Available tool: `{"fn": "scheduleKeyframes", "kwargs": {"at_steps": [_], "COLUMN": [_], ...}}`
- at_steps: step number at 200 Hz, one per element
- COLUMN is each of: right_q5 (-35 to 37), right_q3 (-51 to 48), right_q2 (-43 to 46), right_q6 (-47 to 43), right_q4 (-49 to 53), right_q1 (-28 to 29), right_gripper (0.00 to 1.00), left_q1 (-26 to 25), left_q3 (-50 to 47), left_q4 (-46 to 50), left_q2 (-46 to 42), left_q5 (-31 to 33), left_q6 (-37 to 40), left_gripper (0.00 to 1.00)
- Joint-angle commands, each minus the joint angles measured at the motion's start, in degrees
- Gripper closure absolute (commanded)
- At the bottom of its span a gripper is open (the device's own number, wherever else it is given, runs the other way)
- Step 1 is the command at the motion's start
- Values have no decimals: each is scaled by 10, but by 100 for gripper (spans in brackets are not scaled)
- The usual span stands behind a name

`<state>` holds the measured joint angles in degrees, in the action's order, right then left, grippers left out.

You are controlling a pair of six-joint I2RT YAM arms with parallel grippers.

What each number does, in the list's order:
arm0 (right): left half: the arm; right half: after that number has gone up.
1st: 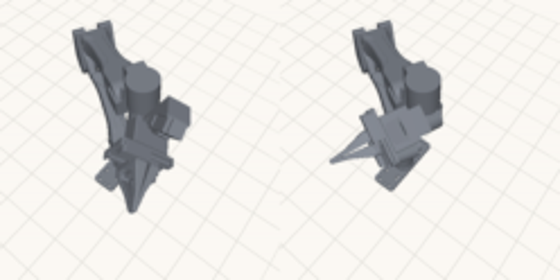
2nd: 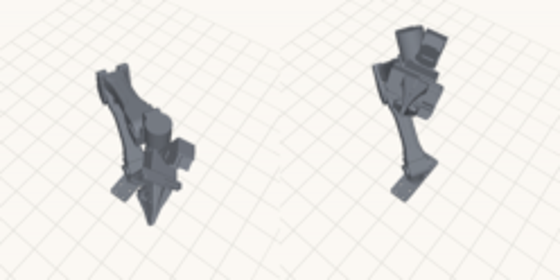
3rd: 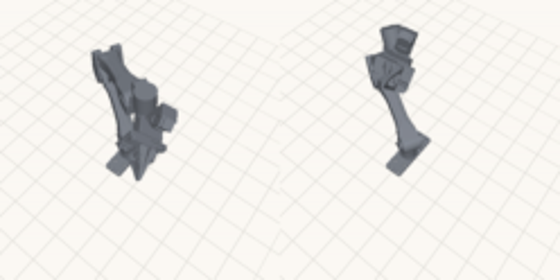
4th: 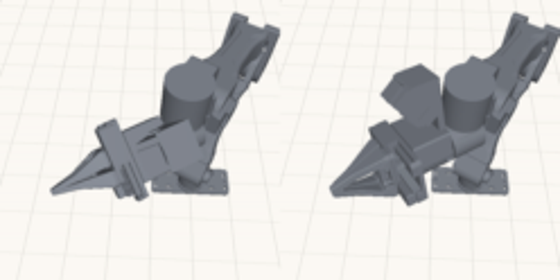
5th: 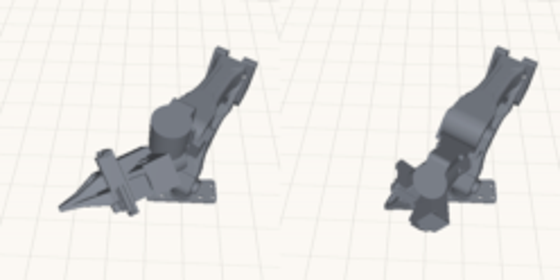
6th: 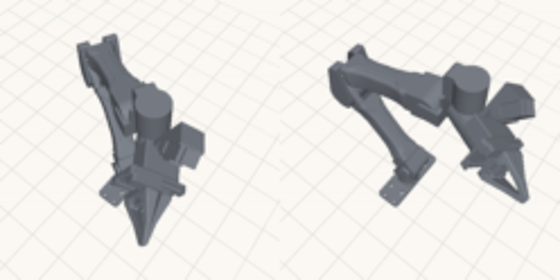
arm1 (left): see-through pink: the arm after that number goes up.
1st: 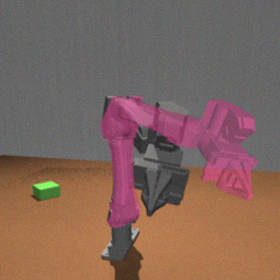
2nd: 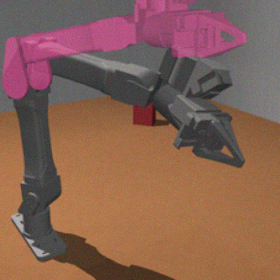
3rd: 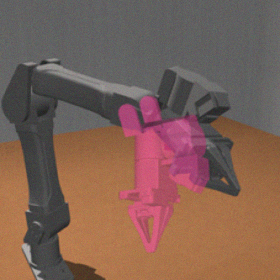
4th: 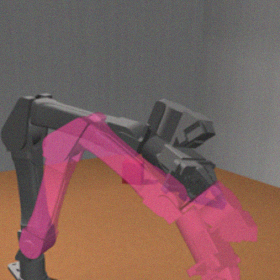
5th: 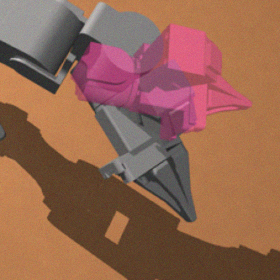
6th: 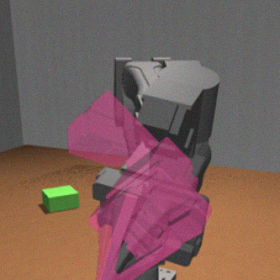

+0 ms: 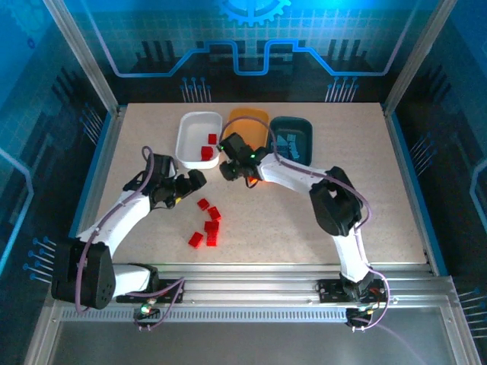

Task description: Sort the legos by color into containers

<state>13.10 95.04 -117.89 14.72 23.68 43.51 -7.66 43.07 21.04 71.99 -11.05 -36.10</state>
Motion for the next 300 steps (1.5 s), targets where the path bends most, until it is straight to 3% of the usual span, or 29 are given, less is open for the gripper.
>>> {"fn": "scheduleKeyframes", "kwargs": {"at_steps": [1,51,96,109,125,157,198,227,262,300], "right_q5": [14,-14,-33,-35,-33,-29,-24,-24,-15,-9], "right_q3": [38,202,277,295,305,301,183,31,-119,-198], "right_q2": [8,-111,-170,-181,-187,-163,-34,88,198,257], "right_q6": [-15,-35,-42,-47,-51,-56,-49,-23,5,14], "right_q4": [13,95,122,132,138,138,91,32,-9,-12], "right_q1": [-38,-101,-126,-127,-127,-124,-105,-78,-54,-46], "right_gripper": [66,65,63,59,46,38,37,36,35,35], "left_q1": [0,-32,-64,-68,-72,-83,-108,-123,-141,-142], "left_q3": [-24,-34,-27,-26,-23,-10,14,26,51,63], "left_q4": [-6,13,10,9,10,31,65,71,79,50], "left_q2": [2,27,61,68,71,79,98,119,169,192], "left_q5": [-17,10,21,22,27,54,109,129,154,149], "left_q6": [-10,-8,-8,-9,-10,-7,3,8,18,-18], "left_gripper": [1,1,3,5,6,7,11,23,22,21]}}
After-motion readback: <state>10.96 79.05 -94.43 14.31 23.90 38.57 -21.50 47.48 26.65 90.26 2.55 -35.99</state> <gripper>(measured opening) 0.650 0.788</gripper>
